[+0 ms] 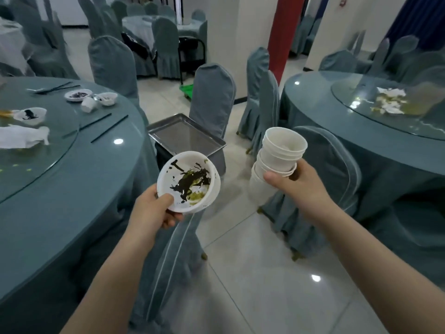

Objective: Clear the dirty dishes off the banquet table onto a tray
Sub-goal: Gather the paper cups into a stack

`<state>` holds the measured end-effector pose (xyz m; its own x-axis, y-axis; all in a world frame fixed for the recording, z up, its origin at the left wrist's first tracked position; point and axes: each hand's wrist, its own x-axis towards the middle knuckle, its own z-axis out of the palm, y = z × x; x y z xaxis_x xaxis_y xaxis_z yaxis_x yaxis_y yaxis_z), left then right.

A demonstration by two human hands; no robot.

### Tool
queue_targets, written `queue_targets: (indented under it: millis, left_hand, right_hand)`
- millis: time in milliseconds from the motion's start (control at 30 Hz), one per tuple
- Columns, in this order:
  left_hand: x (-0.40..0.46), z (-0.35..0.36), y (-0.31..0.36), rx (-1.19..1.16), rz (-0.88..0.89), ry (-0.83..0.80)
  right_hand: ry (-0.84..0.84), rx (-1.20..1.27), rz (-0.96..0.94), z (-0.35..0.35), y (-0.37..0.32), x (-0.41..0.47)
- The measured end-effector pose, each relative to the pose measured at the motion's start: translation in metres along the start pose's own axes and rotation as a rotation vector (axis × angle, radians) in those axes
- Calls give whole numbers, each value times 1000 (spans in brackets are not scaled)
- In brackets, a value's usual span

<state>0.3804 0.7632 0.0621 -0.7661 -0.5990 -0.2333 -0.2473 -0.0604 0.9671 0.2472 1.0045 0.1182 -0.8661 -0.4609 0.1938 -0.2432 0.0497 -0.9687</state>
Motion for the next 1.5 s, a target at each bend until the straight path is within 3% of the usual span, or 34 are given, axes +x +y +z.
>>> queue_targets:
  millis: [367, 767, 1167, 1500]
  left_hand:
    - [145, 79, 15, 50, -137, 105]
    - [344, 93, 75, 83, -124, 246]
    - [476, 86, 112, -42, -135, 677]
    - [499, 6, 96, -198, -222, 1056]
  right_hand:
    - [-131, -11, 84, -54, 70, 163]
    - [-230, 47, 96, -53, 98, 395]
    - [-635, 152, 110, 45, 174, 659]
    - [-923, 182, 117, 206, 180, 750]
